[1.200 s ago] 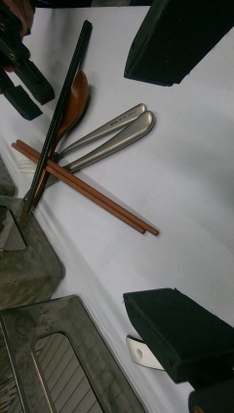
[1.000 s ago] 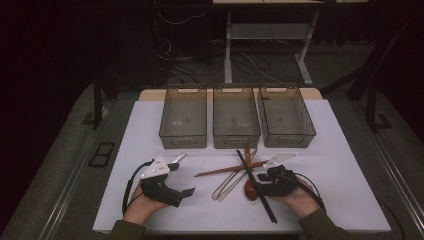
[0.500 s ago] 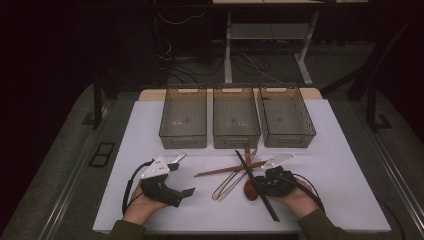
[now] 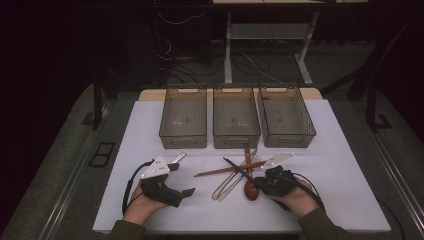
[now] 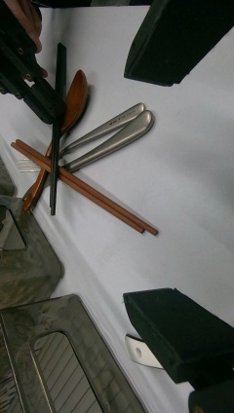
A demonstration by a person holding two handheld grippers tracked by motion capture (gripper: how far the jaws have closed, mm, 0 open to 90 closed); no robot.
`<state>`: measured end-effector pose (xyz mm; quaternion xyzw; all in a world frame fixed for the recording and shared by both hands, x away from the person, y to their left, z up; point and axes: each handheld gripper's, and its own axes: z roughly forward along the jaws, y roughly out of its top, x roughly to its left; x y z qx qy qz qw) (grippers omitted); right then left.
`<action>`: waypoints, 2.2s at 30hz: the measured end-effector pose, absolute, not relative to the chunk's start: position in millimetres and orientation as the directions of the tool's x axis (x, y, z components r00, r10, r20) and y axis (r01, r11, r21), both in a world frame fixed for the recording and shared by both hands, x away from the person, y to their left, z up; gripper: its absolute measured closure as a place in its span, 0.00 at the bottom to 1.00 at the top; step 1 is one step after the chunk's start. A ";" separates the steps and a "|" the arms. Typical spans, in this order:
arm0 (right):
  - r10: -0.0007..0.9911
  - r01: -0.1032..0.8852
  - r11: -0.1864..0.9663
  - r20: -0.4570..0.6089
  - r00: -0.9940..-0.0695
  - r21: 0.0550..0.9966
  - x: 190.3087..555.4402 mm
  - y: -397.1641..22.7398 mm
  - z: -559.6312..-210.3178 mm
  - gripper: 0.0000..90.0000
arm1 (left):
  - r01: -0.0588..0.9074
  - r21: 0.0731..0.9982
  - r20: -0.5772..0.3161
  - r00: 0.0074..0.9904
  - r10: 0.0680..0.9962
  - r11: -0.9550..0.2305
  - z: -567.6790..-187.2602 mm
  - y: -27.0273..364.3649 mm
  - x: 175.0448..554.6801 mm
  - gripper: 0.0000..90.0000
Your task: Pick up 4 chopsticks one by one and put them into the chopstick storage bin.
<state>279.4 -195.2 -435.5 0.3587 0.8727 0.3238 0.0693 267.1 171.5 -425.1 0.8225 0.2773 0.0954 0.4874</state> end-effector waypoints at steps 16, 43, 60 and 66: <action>0.655 0.566 0.534 0.117 -0.747 0.628 279.7 -199.0 -432.8 0.78 | 0.364 0.853 -0.114 0.829 0.548 -0.373 -425.0 171.7 267.1 0.00; 0.612 0.532 0.539 0.130 -0.780 0.653 262.0 -240.0 -430.6 0.85 | 0.366 0.854 -0.118 0.829 0.547 -0.369 -425.7 170.8 266.7 0.00; 0.608 0.526 0.566 0.111 -0.786 0.635 262.9 -239.3 -434.1 0.87 | 0.365 0.855 -0.118 0.829 0.547 -0.369 -425.6 170.8 266.8 0.00; 0.613 0.527 0.574 0.097 -0.784 0.627 264.3 -241.2 -436.2 0.89 | 0.364 0.855 -0.116 0.829 0.547 -0.370 -425.5 171.0 266.9 0.00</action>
